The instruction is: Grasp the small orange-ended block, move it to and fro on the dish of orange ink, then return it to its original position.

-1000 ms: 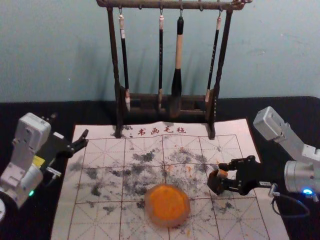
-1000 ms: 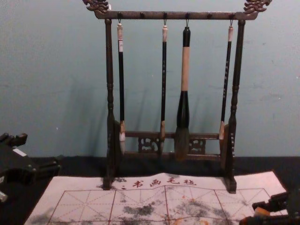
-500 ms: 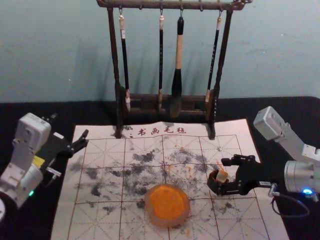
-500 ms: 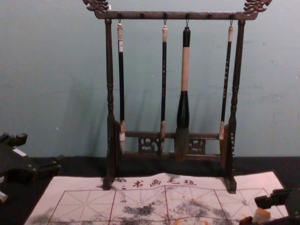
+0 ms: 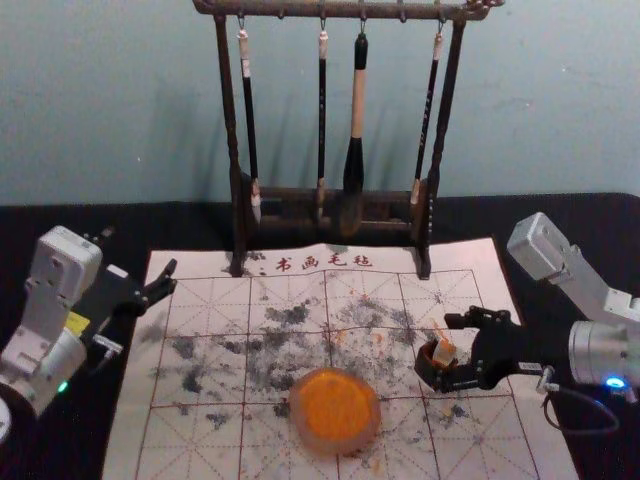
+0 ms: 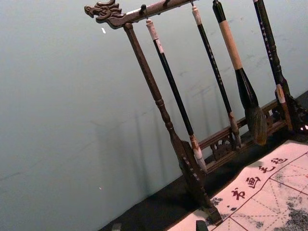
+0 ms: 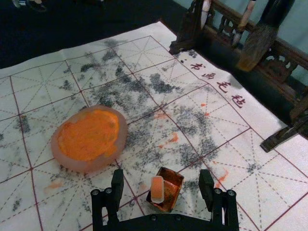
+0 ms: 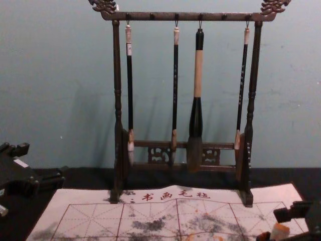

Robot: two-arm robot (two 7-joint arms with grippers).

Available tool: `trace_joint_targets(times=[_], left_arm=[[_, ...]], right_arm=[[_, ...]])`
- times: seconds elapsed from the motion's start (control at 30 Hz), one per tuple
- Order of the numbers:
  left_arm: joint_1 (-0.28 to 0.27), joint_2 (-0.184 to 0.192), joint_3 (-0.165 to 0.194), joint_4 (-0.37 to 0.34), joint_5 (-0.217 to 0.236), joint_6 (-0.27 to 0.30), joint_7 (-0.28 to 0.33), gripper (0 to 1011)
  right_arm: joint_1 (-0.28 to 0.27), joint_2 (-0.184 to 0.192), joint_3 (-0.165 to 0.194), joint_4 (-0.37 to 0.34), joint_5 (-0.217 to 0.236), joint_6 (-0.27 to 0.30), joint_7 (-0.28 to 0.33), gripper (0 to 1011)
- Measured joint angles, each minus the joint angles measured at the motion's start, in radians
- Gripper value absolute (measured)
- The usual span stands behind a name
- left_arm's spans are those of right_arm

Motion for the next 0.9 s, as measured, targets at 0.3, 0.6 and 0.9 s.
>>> trace_joint_targets(times=[0.3, 0.6, 0.9], left_arm=[[0.000, 0.000, 0.000, 0.000, 0.000, 0.000, 0.000, 1001], [0.000, 0.000, 0.000, 0.000, 0.000, 0.000, 0.000, 1001], [0.000, 0.000, 0.000, 0.000, 0.000, 0.000, 0.000, 1001]], right_arm=[[-0.117, -0.034, 0.132, -0.065, 0.043, -0.147, -0.173, 1002], [-0.270, -0.126, 0.262, -0.092, -0.066, -0.335, -0.538, 1002], [-0.356, -0.200, 0.301, -0.016, -0.229, -0.407, -0.797, 1002]])
